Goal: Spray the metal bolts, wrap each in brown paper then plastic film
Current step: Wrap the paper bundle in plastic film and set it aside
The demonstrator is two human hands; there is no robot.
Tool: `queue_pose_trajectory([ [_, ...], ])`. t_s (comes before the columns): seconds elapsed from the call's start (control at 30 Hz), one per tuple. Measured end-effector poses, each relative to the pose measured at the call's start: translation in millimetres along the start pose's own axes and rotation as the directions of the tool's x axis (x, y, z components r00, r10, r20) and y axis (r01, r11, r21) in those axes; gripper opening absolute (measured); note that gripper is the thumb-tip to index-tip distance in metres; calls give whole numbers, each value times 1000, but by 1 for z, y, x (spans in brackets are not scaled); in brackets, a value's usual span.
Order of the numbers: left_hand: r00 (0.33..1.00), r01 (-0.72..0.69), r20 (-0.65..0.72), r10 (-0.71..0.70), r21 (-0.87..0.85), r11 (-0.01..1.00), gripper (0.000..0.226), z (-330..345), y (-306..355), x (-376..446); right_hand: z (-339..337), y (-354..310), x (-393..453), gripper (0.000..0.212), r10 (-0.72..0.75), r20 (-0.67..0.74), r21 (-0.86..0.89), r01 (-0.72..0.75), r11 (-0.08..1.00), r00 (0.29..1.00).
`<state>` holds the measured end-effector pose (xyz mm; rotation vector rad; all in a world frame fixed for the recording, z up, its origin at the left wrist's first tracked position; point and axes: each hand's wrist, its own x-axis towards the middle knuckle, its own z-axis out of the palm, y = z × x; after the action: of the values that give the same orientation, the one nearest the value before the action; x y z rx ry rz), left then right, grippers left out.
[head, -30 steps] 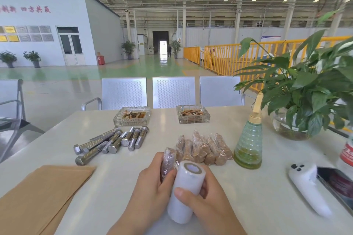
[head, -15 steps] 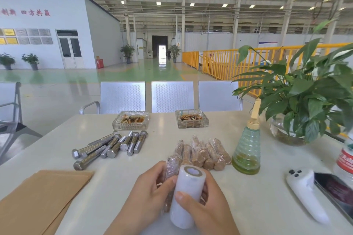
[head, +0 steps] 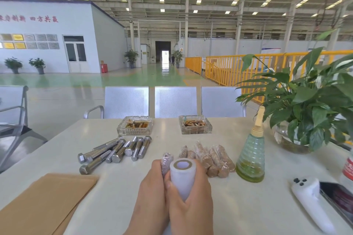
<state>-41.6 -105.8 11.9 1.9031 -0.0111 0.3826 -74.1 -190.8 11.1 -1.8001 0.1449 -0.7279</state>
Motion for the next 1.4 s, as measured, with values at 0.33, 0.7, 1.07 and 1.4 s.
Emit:
queue_pose_trajectory([
  [0.33,943,-184,-251,218,150,971,14,-12,-23,5,-22,40,27,73,55,-17,-193,-57,980,998],
  [0.7,989,121,-53,-140,-278,953,50,-23,-29,11,-37,59,29,51,191,60,238,-200,950,980],
  [1.07,960,278,156,-233,-428,860,63,-23,-18,8,-36,57,33,38,241,242,401,-324,857,940],
  [1.4,871,-158,478,108,65,985,31,-37,-21,7,-49,43,43,63,334,518,699,-615,365,787],
])
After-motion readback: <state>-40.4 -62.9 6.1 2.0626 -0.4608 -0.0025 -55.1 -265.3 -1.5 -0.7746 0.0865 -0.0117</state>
